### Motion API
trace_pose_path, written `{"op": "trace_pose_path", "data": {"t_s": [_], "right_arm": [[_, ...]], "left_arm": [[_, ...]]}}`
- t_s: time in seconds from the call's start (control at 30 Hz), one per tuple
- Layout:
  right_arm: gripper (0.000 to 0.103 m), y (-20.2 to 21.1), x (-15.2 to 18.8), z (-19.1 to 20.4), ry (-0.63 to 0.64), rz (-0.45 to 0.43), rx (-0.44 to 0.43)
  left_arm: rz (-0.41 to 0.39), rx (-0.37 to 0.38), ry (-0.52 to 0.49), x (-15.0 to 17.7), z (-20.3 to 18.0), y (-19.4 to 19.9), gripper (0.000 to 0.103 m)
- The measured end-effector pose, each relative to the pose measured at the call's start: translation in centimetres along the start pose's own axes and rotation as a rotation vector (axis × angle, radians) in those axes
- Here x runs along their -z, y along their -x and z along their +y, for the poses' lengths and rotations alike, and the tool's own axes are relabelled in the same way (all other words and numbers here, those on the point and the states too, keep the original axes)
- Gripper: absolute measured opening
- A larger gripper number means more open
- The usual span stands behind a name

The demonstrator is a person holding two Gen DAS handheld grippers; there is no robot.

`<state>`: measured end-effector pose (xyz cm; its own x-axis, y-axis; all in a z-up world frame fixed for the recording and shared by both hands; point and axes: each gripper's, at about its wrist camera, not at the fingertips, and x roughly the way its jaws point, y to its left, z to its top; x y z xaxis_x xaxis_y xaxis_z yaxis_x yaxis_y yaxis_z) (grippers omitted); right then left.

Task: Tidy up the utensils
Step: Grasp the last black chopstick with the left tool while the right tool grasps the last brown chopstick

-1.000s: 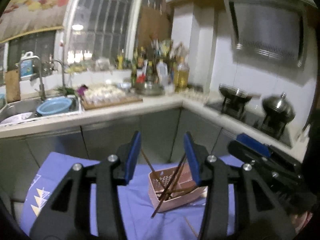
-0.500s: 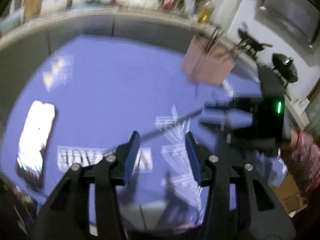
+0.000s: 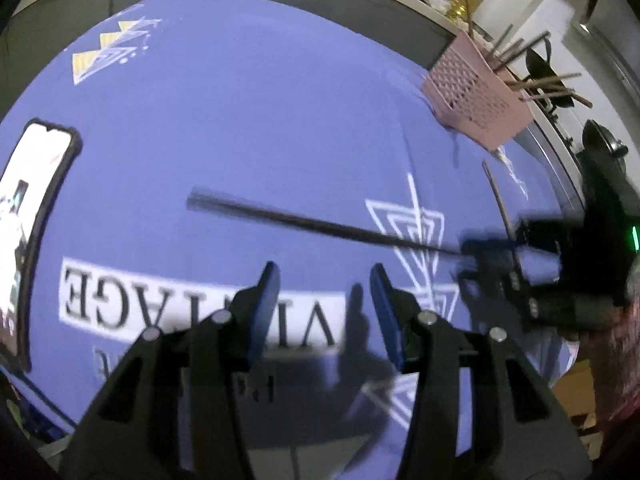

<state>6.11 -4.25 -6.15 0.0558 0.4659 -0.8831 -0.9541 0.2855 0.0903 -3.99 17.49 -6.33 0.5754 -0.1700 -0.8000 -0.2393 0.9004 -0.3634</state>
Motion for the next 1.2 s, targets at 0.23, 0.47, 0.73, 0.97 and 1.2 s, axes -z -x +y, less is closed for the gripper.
{"op": "trace_pose_path", "data": {"t_s": [0.23, 0.47, 0.73, 0.97, 1.2], "right_arm": [[0.009, 1.1, 5.8, 2.4, -0.288, -0.038, -0.106], [0.013, 2.0, 9.2, 4.2, -0.424, -0.087, -0.169], [0.057, 8.1, 10.1, -1.8, -0.592, -0.304, 0.065], [0.056, 8.3, 9.8, -7.0, -0.674, -0.323, 0.218], [0.044, 5.6, 7.2, -10.1, -0.65, -0.309, 0.273]], "left_arm": [[0.017, -0.008, -0.081, -3.7, -3.5, -3.2, 0.046], [0.034, -0.017, -0.299, -5.5, -11.6, -7.8, 0.045], [0.033, 0.047, -0.429, -6.3, -14.9, -9.3, 0.041], [0.026, -0.023, -0.337, -9.2, -13.6, -9.3, 0.041], [0.028, -0.067, -0.343, -12.0, -15.0, -11.0, 0.041]]}}
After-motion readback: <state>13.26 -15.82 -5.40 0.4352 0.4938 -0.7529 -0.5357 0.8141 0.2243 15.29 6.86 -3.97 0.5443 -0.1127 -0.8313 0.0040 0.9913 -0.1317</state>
